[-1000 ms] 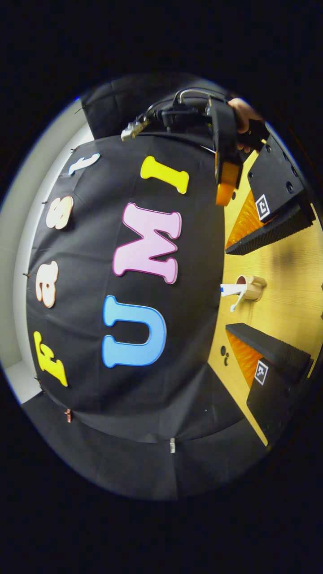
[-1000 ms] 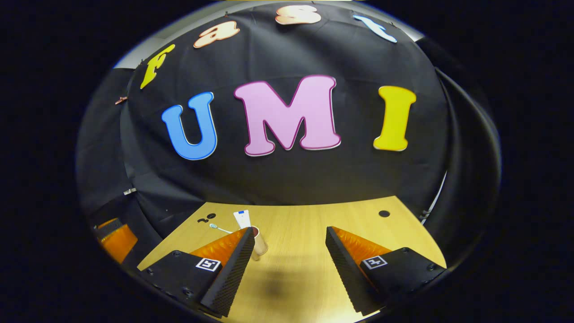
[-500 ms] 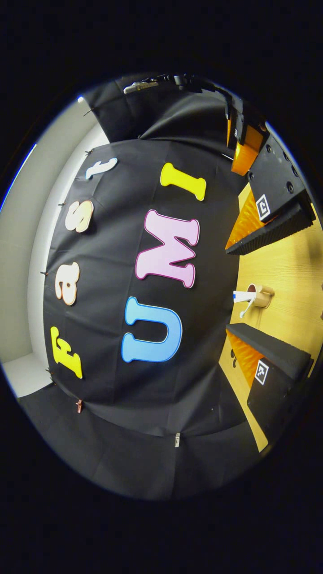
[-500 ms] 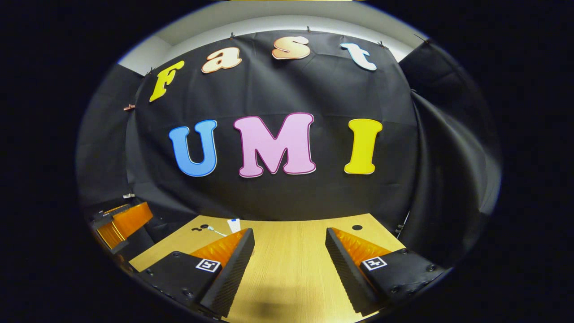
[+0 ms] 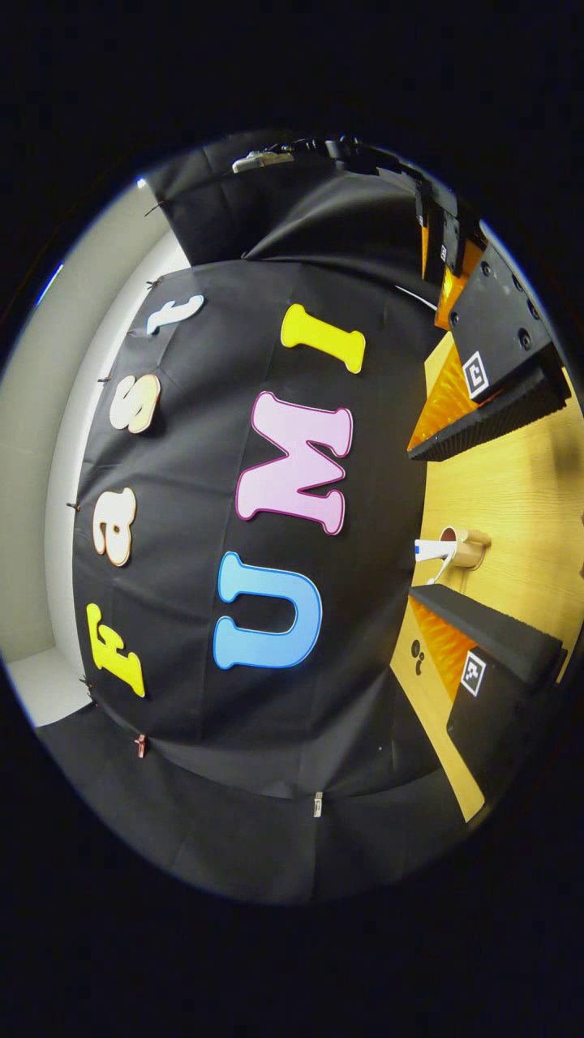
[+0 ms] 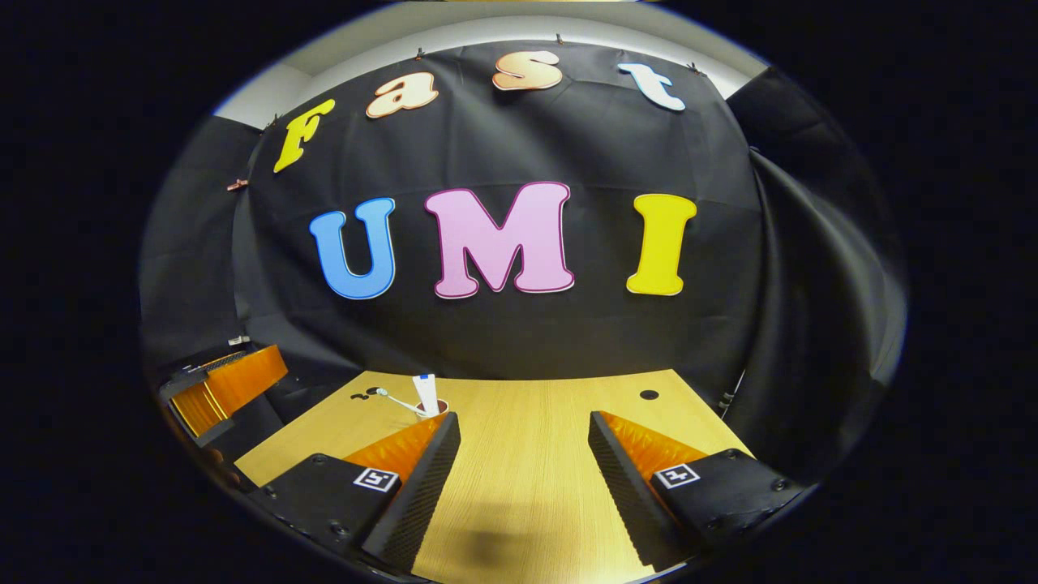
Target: Put the toothbrush and toothpaste on the desktop into the cup, then pick up the cup and place it on the coaster on the desktop.
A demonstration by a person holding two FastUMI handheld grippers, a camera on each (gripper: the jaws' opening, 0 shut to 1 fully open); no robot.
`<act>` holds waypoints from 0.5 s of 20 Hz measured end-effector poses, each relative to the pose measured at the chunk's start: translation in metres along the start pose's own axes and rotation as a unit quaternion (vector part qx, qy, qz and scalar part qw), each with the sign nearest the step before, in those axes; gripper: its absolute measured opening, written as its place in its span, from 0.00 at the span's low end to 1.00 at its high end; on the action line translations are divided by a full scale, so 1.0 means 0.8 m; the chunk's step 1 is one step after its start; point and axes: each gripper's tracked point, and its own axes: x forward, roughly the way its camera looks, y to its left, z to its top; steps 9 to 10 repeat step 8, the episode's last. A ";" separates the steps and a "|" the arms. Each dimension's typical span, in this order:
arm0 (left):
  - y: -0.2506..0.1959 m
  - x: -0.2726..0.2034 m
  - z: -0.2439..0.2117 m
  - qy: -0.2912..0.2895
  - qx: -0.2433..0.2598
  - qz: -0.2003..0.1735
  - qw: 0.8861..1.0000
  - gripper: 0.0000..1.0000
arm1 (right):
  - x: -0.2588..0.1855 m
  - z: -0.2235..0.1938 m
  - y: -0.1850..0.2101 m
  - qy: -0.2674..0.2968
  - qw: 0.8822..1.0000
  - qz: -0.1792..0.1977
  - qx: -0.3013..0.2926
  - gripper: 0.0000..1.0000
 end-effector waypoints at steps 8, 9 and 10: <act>-0.010 0.005 -0.010 0.015 0.013 -0.002 1.000 0.97 | 0.009 -0.002 -0.005 0.002 1.000 0.009 0.022 0.98; -0.010 0.005 -0.010 0.015 0.013 -0.002 1.000 0.97 | 0.009 -0.002 -0.005 0.002 1.000 0.009 0.022 0.98; -0.010 0.005 -0.010 0.015 0.013 -0.002 1.000 0.97 | 0.009 -0.002 -0.005 0.002 1.000 0.009 0.022 0.98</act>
